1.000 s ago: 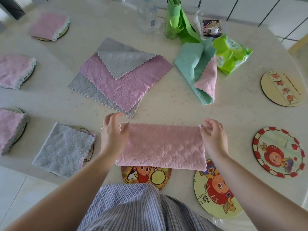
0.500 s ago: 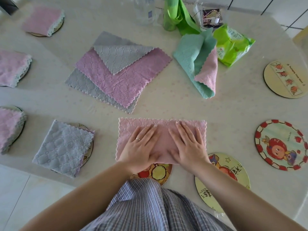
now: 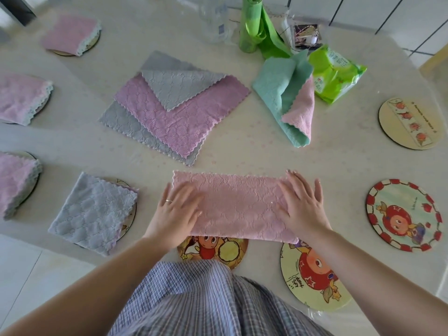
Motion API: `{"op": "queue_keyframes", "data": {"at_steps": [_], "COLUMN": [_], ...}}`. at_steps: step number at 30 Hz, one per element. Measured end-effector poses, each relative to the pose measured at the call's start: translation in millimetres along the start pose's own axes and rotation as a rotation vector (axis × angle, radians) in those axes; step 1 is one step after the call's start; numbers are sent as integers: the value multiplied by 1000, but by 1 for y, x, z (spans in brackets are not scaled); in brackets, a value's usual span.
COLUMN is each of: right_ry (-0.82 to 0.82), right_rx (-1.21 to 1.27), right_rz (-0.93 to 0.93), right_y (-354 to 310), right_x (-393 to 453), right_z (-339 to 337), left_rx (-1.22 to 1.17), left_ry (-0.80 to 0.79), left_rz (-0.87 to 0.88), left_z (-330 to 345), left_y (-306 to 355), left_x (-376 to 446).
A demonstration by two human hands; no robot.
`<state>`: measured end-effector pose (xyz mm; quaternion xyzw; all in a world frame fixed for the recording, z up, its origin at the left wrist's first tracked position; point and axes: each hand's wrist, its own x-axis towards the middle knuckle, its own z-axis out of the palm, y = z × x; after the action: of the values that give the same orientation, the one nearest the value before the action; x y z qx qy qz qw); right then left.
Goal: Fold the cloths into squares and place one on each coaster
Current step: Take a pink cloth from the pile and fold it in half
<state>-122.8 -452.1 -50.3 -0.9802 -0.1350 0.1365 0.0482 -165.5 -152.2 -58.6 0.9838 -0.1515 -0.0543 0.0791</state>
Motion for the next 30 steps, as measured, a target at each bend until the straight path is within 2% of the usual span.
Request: {"op": "queue_keyframes", "data": {"at_steps": [3,5,14,19,25,30], "right_ry": [37,15,-5,-120,-123,-39], "right_rx": [69,95,-63,-70,219,456], "right_rz": [-125,-179,-179,-150,-110,-6], "right_y": [-28,-48,-78,-78,-64,-40], "right_x": [23,40,86,94,80,53], "right_z": [-15,-21,-22,-24,-37,-47], "left_rx": [-171,-254,-349,-353,-386,-403], "left_ry": [23,-13,1,-37,-83,15], "left_rz": [319,376,156,128,106,38], "left_z": [-5,1,14,9,2,-7], "left_y": [38,55,69,69,71,69], "left_x": [-10,-15,-12,-6,-1,-10]}}
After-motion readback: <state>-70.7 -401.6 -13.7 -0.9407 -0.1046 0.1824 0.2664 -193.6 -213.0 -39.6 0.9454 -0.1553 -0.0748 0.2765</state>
